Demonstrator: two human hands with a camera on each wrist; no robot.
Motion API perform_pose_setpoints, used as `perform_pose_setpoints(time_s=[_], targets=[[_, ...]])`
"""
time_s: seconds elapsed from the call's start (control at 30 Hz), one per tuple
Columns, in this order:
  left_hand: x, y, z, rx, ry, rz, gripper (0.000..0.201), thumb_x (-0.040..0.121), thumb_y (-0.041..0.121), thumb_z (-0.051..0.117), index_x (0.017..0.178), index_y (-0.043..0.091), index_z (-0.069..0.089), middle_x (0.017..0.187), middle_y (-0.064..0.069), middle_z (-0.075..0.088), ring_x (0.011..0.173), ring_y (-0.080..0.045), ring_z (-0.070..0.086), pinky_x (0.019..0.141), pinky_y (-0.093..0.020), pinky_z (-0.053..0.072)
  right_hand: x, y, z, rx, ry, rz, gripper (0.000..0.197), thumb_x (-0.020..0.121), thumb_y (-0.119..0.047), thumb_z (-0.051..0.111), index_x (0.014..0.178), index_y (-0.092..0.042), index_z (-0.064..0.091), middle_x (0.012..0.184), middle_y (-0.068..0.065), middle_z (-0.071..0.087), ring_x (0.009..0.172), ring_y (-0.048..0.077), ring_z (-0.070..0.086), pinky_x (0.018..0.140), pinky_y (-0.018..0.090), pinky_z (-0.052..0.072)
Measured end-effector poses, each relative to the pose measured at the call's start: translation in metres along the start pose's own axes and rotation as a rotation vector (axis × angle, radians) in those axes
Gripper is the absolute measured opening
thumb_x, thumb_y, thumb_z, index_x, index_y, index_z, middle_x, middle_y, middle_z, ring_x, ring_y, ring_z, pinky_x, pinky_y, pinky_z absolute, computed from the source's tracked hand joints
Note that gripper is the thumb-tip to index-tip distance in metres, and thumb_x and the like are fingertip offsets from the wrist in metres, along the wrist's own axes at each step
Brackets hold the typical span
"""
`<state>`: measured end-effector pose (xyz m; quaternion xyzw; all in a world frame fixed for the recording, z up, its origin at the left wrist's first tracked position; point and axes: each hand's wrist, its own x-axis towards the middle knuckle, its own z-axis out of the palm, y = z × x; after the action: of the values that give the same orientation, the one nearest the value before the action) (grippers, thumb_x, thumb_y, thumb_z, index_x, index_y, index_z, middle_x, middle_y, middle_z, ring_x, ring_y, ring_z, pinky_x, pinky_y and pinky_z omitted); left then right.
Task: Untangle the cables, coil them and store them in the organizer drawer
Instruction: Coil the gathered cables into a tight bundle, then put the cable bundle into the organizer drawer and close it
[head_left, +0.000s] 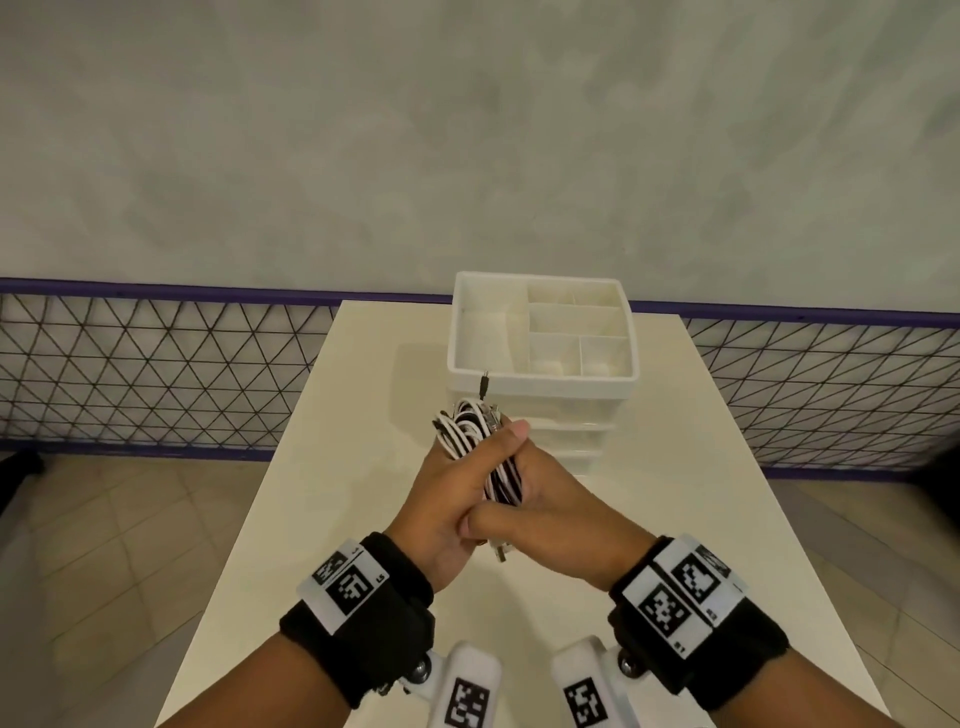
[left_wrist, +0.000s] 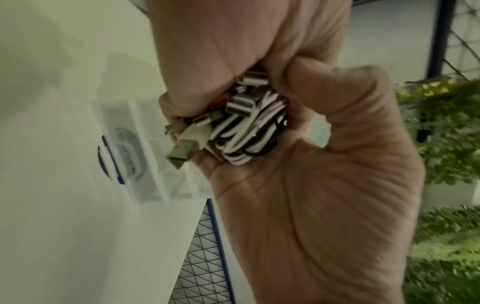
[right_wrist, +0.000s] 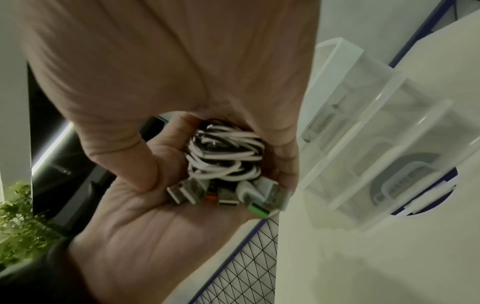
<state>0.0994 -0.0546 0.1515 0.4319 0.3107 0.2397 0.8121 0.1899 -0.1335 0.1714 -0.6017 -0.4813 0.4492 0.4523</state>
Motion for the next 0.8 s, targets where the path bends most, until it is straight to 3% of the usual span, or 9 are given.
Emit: perform_pose_setpoints(time_s=[0.07,0.13,0.23,0.37,0.43,0.53,0.63,0.7,0.8], targets=[[0.001,-0.003,-0.002,-0.006,-0.002,-0.038,0.062,0.077,0.038,0.079,0.127,0.006,0.059,0.113,-0.021,0.069,0.110,-0.033,0.069,0.091,-0.047,0.055,0.003,0.003,0.003,-0.050,0.079,-0.024,0.052,0.079,0.003,0.058,0.122,-0.024,0.051,0.090,-0.013,0.065,0.085,0.000,0.065,0.067,0.018,0.049],[0.002,-0.004,-0.001,-0.012,-0.001,-0.075,0.063,0.075,0.041,0.081,0.126,0.009,0.063,0.122,-0.023,0.068,0.114,-0.034,0.067,0.102,-0.050,0.047,0.007,0.011,0.006,-0.084,0.182,-0.045,0.052,0.079,-0.001,0.060,0.124,-0.027,0.053,0.101,-0.011,0.068,0.095,0.003,0.068,0.075,0.021,0.053],[0.004,-0.005,-0.002,-0.024,-0.005,-0.122,0.061,0.073,0.041,0.078,0.124,0.009,0.066,0.123,-0.021,0.068,0.115,-0.033,0.066,0.106,-0.048,0.044,0.010,0.024,0.011,-0.105,0.311,-0.016,0.049,0.082,-0.011,0.065,0.126,-0.029,0.053,0.111,-0.012,0.070,0.106,0.000,0.066,0.090,0.025,0.055],[0.010,-0.009,-0.002,-0.008,-0.073,-0.161,0.055,0.081,0.038,0.079,0.128,0.013,0.065,0.125,-0.019,0.069,0.118,-0.031,0.066,0.110,-0.048,0.042,0.014,0.035,0.012,-0.168,0.450,0.070,0.042,0.074,-0.011,0.066,0.110,-0.027,0.053,0.092,-0.007,0.073,0.086,0.007,0.071,0.072,0.033,0.061],[0.015,-0.013,-0.002,-0.035,-0.069,-0.195,0.055,0.081,0.033,0.079,0.130,0.014,0.063,0.122,-0.015,0.072,0.114,-0.028,0.068,0.103,-0.043,0.048,0.019,0.039,0.007,-0.218,0.479,0.133,0.045,0.066,-0.014,0.064,0.109,-0.027,0.054,0.090,-0.008,0.072,0.085,0.011,0.071,0.074,0.038,0.062],[0.024,-0.022,-0.001,-0.050,-0.028,-0.241,0.061,0.076,0.034,0.082,0.130,0.014,0.062,0.119,-0.015,0.073,0.108,-0.031,0.069,0.091,-0.049,0.053,0.027,0.046,-0.001,-0.235,0.453,0.220,0.038,0.064,-0.020,0.061,0.101,-0.023,0.061,0.086,-0.005,0.073,0.081,0.014,0.071,0.072,0.039,0.063],[0.031,-0.027,-0.003,-0.061,-0.052,-0.269,0.059,0.079,0.030,0.079,0.131,0.012,0.058,0.106,-0.013,0.074,0.087,-0.027,0.071,0.068,-0.040,0.057,0.031,0.055,-0.011,-0.221,0.380,0.253,0.028,0.064,-0.017,0.063,0.091,-0.023,0.068,0.077,-0.003,0.074,0.076,0.014,0.073,0.073,0.041,0.063],[0.036,-0.030,-0.006,-0.049,-0.119,-0.302,0.060,0.079,0.028,0.080,0.132,0.011,0.057,0.106,-0.012,0.073,0.089,-0.027,0.070,0.077,-0.048,0.059,0.031,0.061,-0.016,-0.228,0.379,0.261,0.028,0.062,-0.017,0.065,0.089,-0.024,0.068,0.076,-0.004,0.075,0.075,0.014,0.073,0.073,0.040,0.063],[0.047,-0.030,-0.016,0.041,-0.269,-0.348,0.059,0.079,0.019,0.082,0.132,0.020,0.059,0.112,-0.008,0.070,0.103,-0.028,0.064,0.099,-0.059,0.044,0.027,0.070,-0.028,-0.306,0.441,0.227,0.028,0.068,-0.019,0.068,0.096,-0.026,0.069,0.082,-0.006,0.075,0.075,0.012,0.072,0.065,0.031,0.061]])
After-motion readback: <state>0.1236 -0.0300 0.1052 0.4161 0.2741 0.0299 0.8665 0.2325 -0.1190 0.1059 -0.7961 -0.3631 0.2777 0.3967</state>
